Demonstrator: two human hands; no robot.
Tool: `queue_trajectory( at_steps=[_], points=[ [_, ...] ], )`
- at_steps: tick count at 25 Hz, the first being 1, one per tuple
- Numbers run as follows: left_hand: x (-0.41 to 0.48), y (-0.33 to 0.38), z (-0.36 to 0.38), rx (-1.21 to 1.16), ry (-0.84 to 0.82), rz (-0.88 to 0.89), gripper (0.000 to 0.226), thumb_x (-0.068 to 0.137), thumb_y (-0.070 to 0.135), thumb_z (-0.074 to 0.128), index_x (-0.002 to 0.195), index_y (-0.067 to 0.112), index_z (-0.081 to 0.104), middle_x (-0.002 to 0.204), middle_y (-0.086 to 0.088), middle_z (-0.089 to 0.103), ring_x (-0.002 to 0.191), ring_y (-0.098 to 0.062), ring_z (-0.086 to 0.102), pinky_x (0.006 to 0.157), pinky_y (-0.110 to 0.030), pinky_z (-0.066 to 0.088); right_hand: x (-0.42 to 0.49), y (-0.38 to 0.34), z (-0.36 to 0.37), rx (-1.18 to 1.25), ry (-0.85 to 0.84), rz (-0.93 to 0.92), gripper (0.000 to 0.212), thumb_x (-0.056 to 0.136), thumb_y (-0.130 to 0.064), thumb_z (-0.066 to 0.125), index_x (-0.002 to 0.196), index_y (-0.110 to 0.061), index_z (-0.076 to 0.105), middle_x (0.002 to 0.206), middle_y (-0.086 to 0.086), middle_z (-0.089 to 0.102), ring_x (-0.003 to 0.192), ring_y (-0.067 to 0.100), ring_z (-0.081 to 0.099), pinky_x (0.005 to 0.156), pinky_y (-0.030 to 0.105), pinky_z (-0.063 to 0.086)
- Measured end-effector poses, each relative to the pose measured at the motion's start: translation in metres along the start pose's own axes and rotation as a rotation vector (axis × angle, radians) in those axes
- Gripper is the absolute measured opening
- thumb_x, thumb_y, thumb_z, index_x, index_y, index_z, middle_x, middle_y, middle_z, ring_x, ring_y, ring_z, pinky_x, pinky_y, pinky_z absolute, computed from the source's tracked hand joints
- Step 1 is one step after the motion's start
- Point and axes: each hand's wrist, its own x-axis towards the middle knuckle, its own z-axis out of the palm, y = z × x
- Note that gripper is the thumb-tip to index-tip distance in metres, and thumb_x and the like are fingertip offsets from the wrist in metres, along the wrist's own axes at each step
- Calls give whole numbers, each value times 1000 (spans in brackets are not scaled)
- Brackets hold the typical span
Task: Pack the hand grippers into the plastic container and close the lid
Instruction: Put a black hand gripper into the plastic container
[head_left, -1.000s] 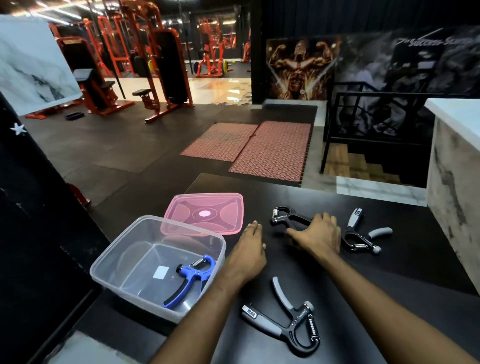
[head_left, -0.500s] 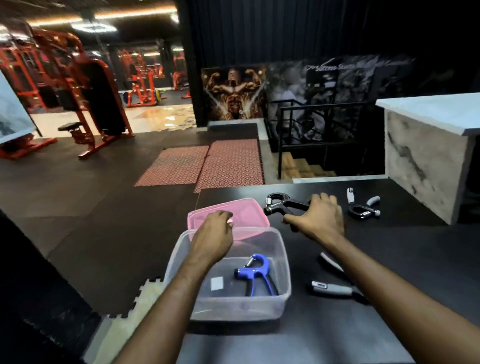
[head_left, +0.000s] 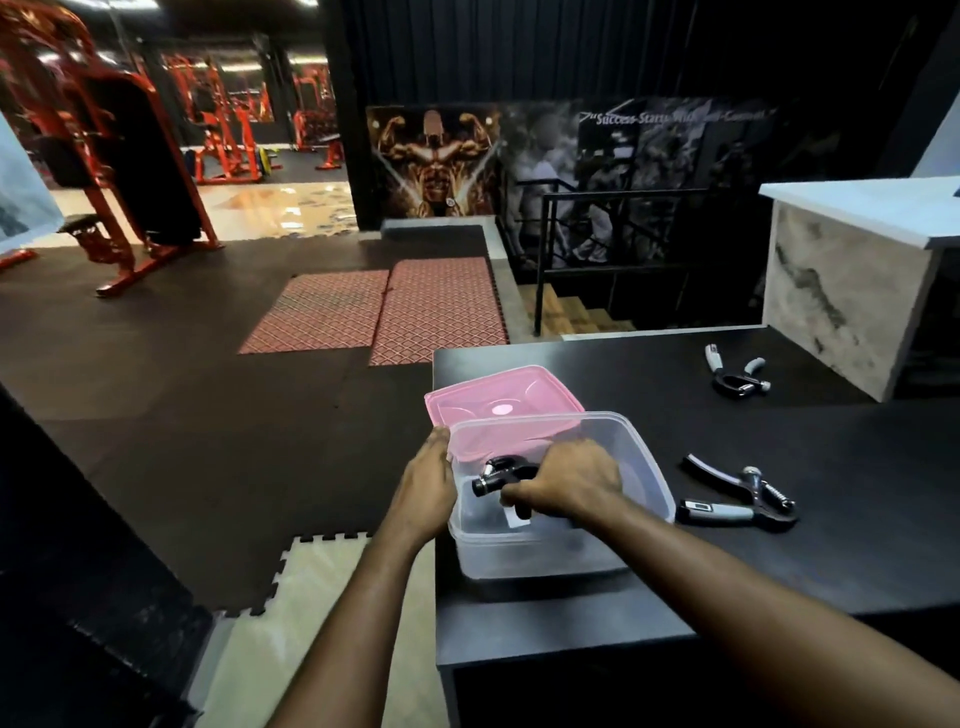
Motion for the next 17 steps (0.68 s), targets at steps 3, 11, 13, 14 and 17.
queue_trajectory(
  at_steps=[3, 11, 13, 14, 17],
  points=[
    [2, -4, 3, -28, -21, -52, 48, 99, 34, 35, 146, 21, 40, 155, -3, 40, 144, -18, 36, 118, -40, 31, 9, -18, 17, -72, -107, 51, 50, 58, -71, 63, 73, -26, 79, 88, -1, 73, 91, 20, 68, 70, 25, 51],
    [7, -10, 7, -7, -25, -50, 46, 103, 22, 33, 148, 15, 36, 159, -3, 33, 147, -15, 29, 119, -38, 28, 23, -23, 47, -155, -327, -26, 64, 78, -62, 68, 124, -18, 63, 128, 4, 65, 121, 27, 59, 93, 35, 48],
    [7, -10, 7, 41, -18, -55, 46, 103, 20, 32, 148, 15, 36, 159, -4, 33, 147, -16, 30, 118, -39, 29, 24, -21, 44, -129, -295, -42, 48, 79, -48, 71, 116, -18, 67, 122, 3, 68, 115, 27, 63, 86, 33, 50],
    [8, -11, 6, 90, -13, -61, 46, 102, 17, 32, 148, 14, 37, 158, -5, 34, 146, -18, 31, 117, -40, 31, 24, -20, 43, -77, -252, -36, 40, 78, -45, 72, 107, -18, 69, 114, 4, 71, 109, 27, 66, 81, 32, 51],
    [14, 0, 9, 245, 36, -60, 49, 96, 6, 38, 145, 7, 40, 155, -13, 38, 143, -27, 36, 116, -42, 33, 19, -4, 24, 184, 37, 2, 23, 77, -37, 68, 76, -14, 64, 83, 7, 71, 86, 31, 69, 65, 31, 51]
  ],
)
